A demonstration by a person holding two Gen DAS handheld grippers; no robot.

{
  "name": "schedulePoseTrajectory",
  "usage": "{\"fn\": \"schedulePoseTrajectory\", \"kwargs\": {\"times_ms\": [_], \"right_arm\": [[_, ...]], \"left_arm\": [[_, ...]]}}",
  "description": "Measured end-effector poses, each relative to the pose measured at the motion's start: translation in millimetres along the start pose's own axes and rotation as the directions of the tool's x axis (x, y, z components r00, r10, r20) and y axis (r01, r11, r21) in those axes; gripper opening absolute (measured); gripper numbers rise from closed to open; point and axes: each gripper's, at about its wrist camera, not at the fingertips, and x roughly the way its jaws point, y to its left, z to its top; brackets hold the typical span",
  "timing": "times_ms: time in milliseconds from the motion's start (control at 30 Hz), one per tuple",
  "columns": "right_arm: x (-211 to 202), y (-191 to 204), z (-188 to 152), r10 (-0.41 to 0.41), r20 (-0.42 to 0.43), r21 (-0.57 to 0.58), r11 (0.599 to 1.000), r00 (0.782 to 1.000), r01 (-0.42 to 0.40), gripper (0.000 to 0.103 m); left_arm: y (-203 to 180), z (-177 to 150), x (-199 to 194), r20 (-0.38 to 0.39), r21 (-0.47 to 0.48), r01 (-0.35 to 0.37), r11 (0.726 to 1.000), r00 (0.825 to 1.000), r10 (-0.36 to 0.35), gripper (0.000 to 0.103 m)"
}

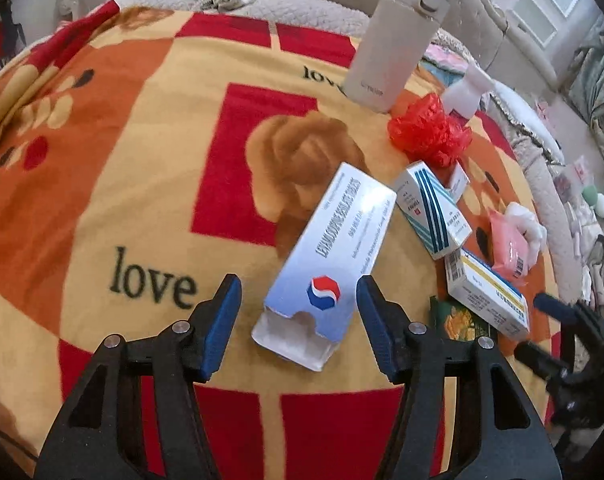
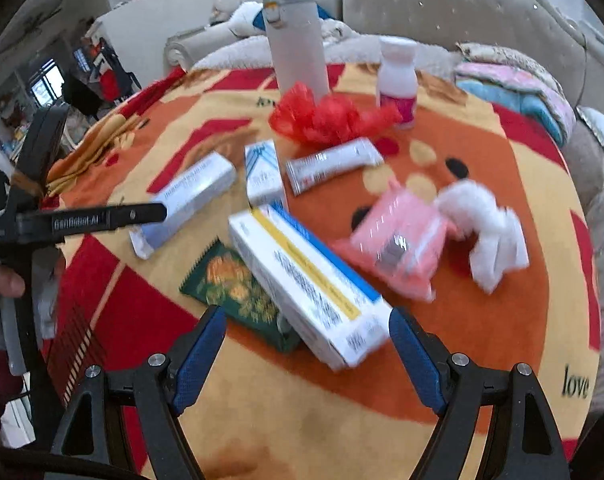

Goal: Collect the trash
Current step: 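Grasp the white-blue medicine box with the left tool while the right tool grasps the yellow-striped box, then carry both medicine boxes over the black bin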

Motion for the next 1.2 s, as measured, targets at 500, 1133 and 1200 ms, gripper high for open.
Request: {"fn": "schedulePoseTrajectory", "kwargs": {"times_ms": [500, 1133, 1200], "right_arm": [[41.3, 10.7, 12.6, 0.095, -0.144, -0.085, 0.99, 0.985, -0.108, 0.066], [31.1, 5.8, 9.8, 0.09, -0.012, 0.075, 0.993, 0.996, -0.089, 0.042], [13.0, 4.3, 0.7, 0.097, 0.017, 0.084, 0.992, 0.995, -0.098, 0.042]], "left_arm": [[-21.8, 21.2, 31.4, -0.003, 0.091, -0.038, 0.995, 0.999, 0.039, 0.06], [-19.7, -3.1, 12.4, 0.04, 0.066, -0.007, 0.998, 0.999, 0.004, 0.046], [-22.1, -13.0, 1.4, 0.048, 0.062, 0.007, 0.998, 0.999, -0.01, 0.046]]}}
